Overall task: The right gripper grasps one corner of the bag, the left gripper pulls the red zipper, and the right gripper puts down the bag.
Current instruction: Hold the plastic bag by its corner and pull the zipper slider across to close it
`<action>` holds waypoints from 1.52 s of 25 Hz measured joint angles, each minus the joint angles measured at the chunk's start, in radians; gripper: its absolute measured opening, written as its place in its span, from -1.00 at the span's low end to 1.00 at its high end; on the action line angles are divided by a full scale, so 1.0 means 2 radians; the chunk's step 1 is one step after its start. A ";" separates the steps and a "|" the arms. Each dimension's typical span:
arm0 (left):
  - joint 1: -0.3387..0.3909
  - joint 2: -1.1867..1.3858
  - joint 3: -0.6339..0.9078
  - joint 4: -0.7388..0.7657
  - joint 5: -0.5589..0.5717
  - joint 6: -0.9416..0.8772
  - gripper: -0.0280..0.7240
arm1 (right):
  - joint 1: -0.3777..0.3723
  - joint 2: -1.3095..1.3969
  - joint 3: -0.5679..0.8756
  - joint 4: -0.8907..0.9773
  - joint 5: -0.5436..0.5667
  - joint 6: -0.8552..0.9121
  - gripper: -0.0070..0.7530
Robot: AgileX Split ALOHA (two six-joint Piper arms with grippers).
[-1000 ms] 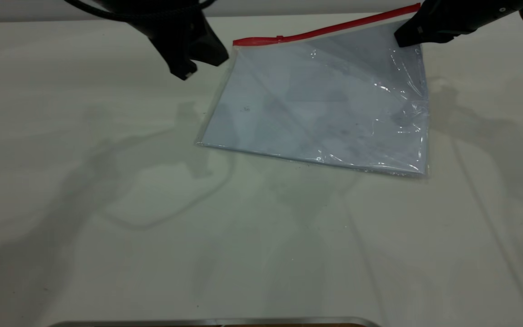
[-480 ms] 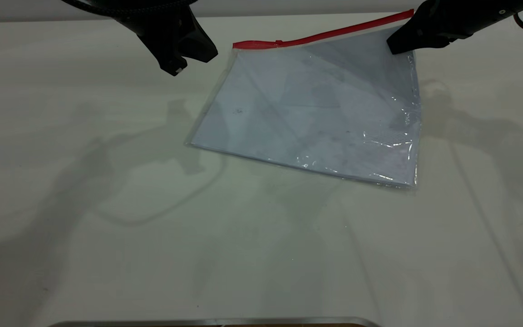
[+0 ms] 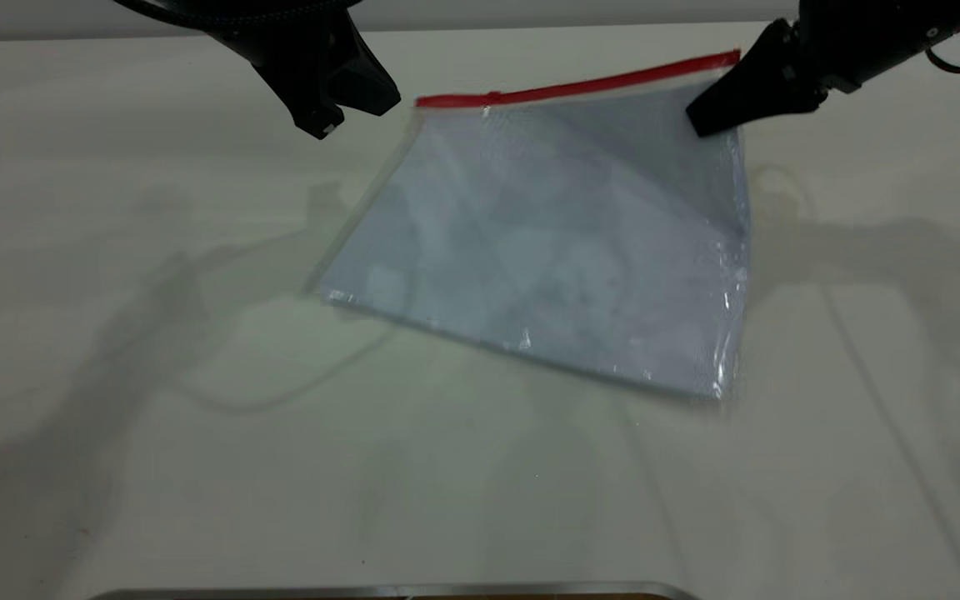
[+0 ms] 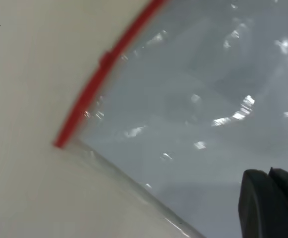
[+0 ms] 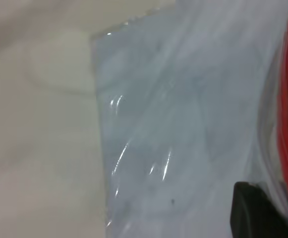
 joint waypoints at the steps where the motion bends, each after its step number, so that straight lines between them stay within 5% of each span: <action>1: 0.000 0.000 0.000 0.000 0.000 0.000 -0.83 | 0.000 0.000 0.000 -0.008 0.008 0.005 -0.87; 14: 0.000 0.002 0.000 -0.001 0.012 0.000 -0.54 | 0.000 0.000 0.000 -0.042 0.083 0.050 -0.87; 25: 0.000 0.039 -0.006 -0.048 -0.033 0.006 0.27 | 0.001 0.000 0.000 -0.044 0.093 0.047 -0.87; 38: 0.000 0.087 -0.059 -0.004 0.021 0.046 0.30 | 0.058 -0.001 -0.001 -0.067 0.087 0.012 -0.87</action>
